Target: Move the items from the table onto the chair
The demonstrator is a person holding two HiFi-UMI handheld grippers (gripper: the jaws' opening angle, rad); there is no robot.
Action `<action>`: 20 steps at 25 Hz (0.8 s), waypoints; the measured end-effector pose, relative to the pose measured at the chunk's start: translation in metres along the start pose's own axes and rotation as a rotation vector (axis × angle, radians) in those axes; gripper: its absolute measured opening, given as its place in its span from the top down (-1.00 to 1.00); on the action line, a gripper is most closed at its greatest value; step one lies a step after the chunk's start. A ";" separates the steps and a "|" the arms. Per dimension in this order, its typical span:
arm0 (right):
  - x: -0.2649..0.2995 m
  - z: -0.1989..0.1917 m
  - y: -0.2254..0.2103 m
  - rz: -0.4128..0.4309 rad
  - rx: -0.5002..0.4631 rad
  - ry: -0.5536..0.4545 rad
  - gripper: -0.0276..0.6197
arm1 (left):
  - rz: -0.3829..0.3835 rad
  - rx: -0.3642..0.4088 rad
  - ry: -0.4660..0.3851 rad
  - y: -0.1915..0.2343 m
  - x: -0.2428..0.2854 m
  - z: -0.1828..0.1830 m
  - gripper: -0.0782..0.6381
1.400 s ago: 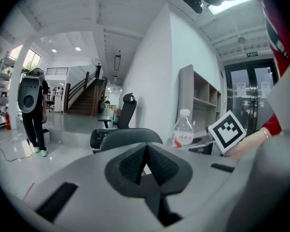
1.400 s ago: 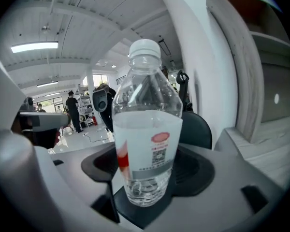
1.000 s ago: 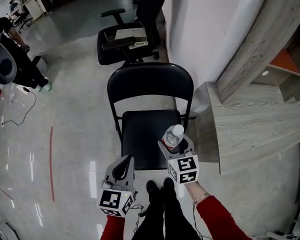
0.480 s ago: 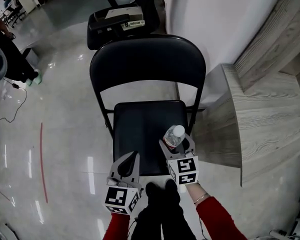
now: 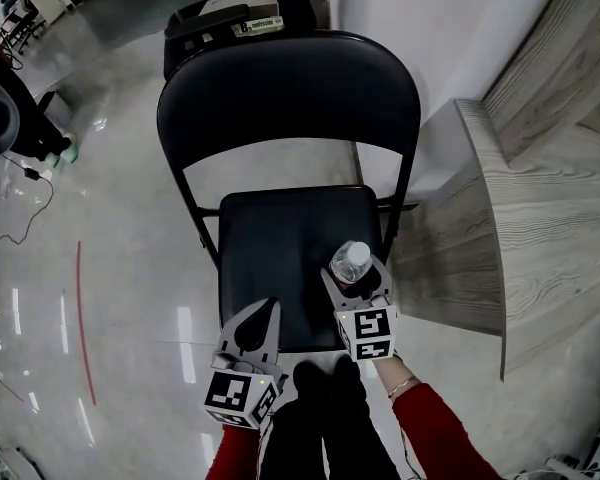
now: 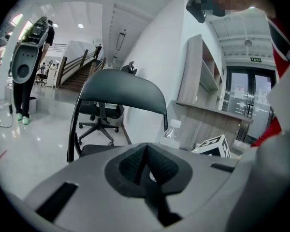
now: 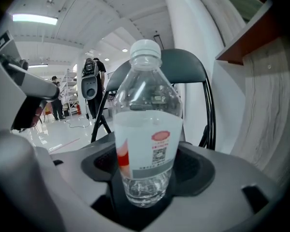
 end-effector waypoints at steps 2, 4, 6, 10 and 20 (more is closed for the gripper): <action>0.000 0.000 0.000 0.004 0.005 -0.006 -0.11 | 0.002 0.009 0.001 -0.001 -0.001 0.004 0.76; -0.002 0.000 0.002 0.011 0.004 0.005 -0.11 | 0.009 0.014 0.001 -0.001 -0.001 0.009 0.76; -0.006 0.001 0.004 0.019 -0.003 0.029 -0.11 | 0.016 0.015 -0.001 -0.003 -0.003 0.015 0.76; -0.020 0.006 0.005 0.035 -0.006 0.070 -0.12 | 0.022 0.018 -0.013 -0.006 -0.012 0.031 0.76; -0.133 0.096 0.020 0.035 0.137 0.068 -0.13 | 0.036 -0.028 0.040 -0.022 -0.057 0.091 0.76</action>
Point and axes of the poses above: the fingertips, and each gripper's own axes: x forward along the fingers, y to its left, z out of its top, the point moved 9 cm from there along -x, backward along the fingers, and after that the axes turned 7 degrees about z, right-handed, at the moved point
